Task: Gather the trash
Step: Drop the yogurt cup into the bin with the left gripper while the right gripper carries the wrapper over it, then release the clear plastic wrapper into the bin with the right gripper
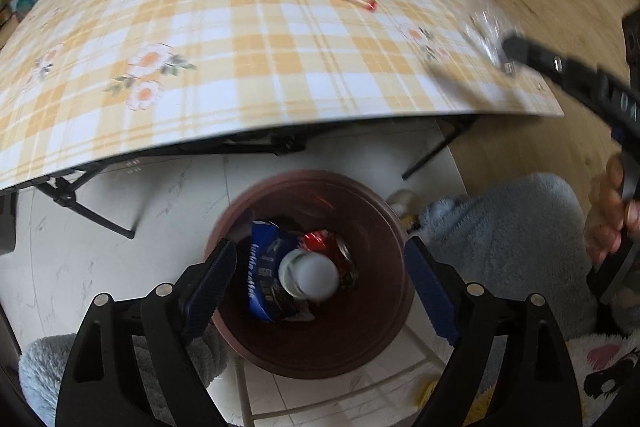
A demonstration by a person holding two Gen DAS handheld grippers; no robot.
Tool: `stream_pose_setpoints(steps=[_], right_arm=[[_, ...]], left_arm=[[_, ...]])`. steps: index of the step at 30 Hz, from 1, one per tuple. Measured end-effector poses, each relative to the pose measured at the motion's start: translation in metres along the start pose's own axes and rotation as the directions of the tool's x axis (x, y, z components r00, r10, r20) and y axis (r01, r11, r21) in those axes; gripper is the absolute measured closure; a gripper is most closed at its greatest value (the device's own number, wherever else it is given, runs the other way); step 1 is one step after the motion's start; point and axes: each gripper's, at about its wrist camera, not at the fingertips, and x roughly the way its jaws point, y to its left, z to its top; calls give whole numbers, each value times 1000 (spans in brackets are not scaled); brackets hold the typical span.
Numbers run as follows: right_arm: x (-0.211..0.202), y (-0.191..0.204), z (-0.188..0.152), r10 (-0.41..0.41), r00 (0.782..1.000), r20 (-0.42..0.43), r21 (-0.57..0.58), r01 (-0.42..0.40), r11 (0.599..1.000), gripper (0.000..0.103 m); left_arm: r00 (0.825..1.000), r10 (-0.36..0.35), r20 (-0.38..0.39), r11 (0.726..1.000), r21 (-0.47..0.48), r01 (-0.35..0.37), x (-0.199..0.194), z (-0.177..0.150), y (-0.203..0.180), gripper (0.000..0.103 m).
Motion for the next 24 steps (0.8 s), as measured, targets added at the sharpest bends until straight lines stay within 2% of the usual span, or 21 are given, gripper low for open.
stream_pose_setpoints(steps=[5, 9, 12, 18, 24], right_arm=[[14, 11, -11, 0, 998, -67, -50, -3, 999, 86], [26, 18, -21, 15, 991, -133, -72, -25, 997, 86], [40, 26, -32, 20, 978, -206, -103, -42, 994, 86], [59, 35, -48, 29, 955, -294, -131, -70, 989, 86], [68, 42, -57, 42, 943, -331, -149, -97, 984, 85]], left_arm=[[994, 43, 100, 993, -115, -32, -20, 10, 24, 15], [979, 101, 176, 977, -205, -64, -39, 15, 47, 15], [967, 121, 223, 959, -277, -56, -49, 16, 64, 15], [961, 154, 228, 930, -361, -63, -52, 12, 89, 15], [962, 159, 223, 926, -371, -67, -48, 8, 96, 15]])
